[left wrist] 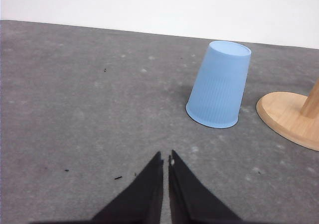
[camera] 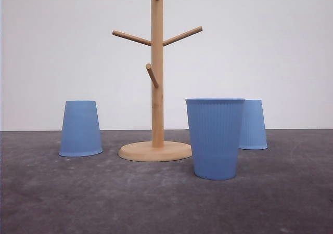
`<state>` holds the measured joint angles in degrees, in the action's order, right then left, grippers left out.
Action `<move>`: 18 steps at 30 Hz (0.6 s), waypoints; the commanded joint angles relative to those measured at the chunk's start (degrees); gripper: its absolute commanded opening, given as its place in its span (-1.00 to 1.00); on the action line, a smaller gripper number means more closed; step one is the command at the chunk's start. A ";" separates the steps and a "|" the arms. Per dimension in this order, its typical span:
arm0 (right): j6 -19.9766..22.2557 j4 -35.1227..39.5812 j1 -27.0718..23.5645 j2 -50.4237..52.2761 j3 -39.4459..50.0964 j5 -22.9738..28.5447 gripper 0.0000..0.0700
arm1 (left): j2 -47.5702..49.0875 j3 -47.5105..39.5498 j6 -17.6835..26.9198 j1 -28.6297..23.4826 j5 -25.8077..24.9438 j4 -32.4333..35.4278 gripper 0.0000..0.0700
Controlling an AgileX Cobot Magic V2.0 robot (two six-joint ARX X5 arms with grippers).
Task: Place three cups
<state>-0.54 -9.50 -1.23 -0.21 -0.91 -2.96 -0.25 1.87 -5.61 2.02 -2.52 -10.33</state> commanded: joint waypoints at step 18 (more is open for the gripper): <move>-17.53 3.09 -0.09 -0.02 -5.32 -0.03 -0.98 | -0.05 3.36 -19.43 -0.02 -0.07 10.78 -0.99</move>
<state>-15.64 -7.05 -1.23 -0.25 -4.91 -3.01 -0.32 3.49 -24.67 2.02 -2.74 -0.32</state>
